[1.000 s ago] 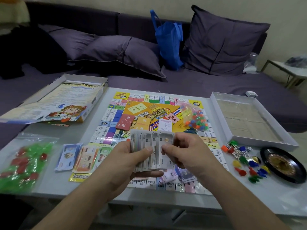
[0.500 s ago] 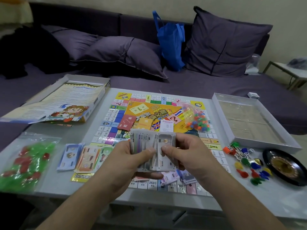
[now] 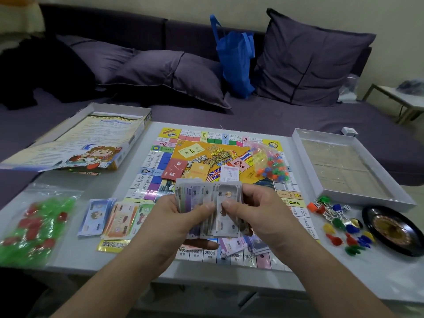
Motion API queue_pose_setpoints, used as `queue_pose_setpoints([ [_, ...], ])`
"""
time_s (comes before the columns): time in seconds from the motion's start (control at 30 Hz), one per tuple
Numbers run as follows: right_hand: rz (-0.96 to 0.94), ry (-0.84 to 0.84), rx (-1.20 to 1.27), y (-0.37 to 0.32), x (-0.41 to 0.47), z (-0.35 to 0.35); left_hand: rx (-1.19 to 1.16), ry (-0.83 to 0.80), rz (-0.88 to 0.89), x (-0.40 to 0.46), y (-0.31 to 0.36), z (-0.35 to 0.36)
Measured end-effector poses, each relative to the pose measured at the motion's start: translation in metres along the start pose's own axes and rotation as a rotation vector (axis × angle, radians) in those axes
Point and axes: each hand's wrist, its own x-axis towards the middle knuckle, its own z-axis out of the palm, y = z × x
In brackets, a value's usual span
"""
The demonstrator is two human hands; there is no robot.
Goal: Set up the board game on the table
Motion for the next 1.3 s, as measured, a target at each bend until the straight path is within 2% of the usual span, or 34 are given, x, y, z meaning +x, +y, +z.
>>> queue_pose_setpoints([
  [0.23,0.0,0.051,-0.076,0.0,0.003,-0.004,-0.046,0.004,-0.066,-0.001,0.004,0.001],
  [0.5,-0.059,0.027,-0.318,0.005,-0.001,0.006,0.115,0.043,0.026,0.002,-0.005,0.007],
  [0.7,0.024,0.063,-0.252,0.003,-0.002,-0.004,0.08,0.054,0.001,0.003,-0.005,0.01],
  [0.77,0.036,0.117,-0.225,0.001,0.001,-0.017,0.078,0.059,-0.01,0.004,-0.005,0.009],
  [0.87,0.03,0.283,-0.258,-0.003,0.006,-0.053,0.103,0.076,-0.013,0.008,-0.006,0.005],
  [0.93,0.058,0.366,-0.381,0.001,0.011,-0.077,0.111,0.081,-0.016,0.009,-0.006,0.002],
  [1.0,0.127,0.397,-0.613,0.012,0.015,-0.095,0.111,0.087,-0.023,0.009,-0.006,0.002],
  [1.07,0.21,0.383,-0.734,0.023,0.02,-0.102,0.104,0.092,-0.028,0.009,-0.006,0.002],
  [1.13,0.273,0.325,-0.724,0.031,0.023,-0.102,0.105,0.096,-0.032,0.009,-0.007,0.002],
  [1.3,0.345,0.195,-0.909,0.047,0.027,-0.088,0.085,0.084,-0.061,0.007,-0.006,0.005],
])
